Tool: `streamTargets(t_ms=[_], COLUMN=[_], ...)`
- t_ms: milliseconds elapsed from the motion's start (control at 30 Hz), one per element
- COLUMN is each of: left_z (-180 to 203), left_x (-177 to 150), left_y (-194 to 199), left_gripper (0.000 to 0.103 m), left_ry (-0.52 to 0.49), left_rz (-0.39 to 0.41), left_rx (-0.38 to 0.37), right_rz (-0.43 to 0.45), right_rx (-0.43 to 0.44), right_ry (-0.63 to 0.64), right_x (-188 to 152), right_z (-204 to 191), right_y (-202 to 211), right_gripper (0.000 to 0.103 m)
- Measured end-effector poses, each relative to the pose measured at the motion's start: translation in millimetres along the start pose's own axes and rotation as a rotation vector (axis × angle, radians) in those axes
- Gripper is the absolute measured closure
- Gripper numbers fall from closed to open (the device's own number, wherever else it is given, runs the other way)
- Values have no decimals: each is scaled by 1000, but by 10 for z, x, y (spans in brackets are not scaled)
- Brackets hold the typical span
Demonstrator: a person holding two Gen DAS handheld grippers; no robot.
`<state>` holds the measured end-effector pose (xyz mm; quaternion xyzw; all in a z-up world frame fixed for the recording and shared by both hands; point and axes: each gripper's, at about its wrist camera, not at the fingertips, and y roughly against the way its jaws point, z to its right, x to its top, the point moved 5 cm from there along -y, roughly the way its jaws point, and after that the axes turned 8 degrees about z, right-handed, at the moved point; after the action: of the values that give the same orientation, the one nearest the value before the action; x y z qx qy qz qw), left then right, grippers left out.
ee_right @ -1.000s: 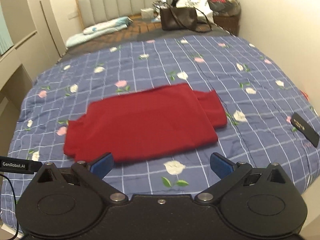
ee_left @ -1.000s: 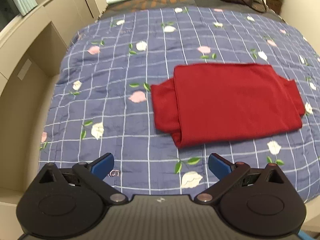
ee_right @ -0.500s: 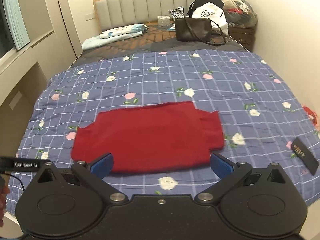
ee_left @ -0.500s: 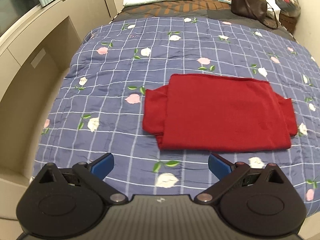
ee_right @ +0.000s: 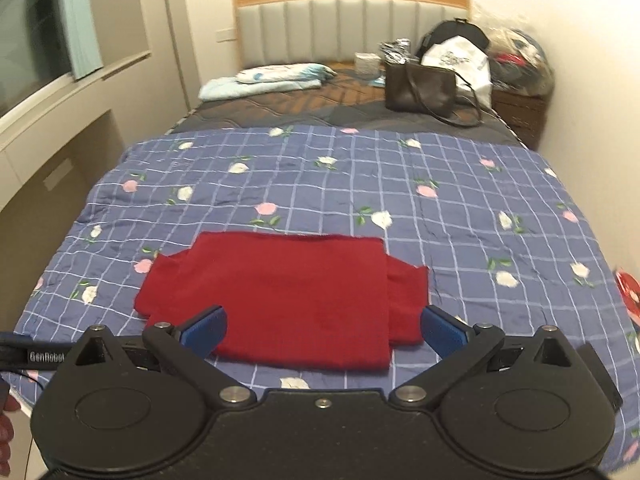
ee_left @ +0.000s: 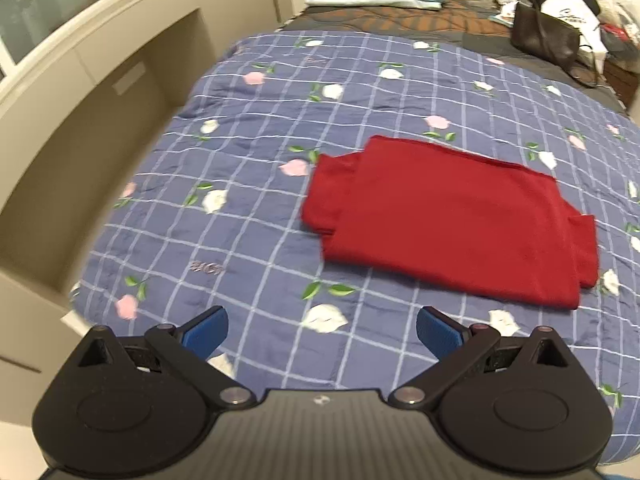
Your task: Fold small clothes
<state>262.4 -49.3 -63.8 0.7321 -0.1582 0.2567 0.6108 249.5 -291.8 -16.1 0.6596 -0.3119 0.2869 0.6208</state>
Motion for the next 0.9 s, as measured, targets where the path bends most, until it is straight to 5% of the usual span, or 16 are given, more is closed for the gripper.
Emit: streamTargets(t_ms=[400,900], left_z=[-347,-276], left_x=[-22,639], left_y=[39,-592], left_gripper=[1,1], left_ry=[47,-46], left_rz=[-27,-21], left_rx=[96,-43], right_rz=[-28,-59], right_rx=[118,6], right_ry=[50,25], right_x=[48,290], right_z=[-309,-574], right_y=[-146,-641], right_gripper=[1,1])
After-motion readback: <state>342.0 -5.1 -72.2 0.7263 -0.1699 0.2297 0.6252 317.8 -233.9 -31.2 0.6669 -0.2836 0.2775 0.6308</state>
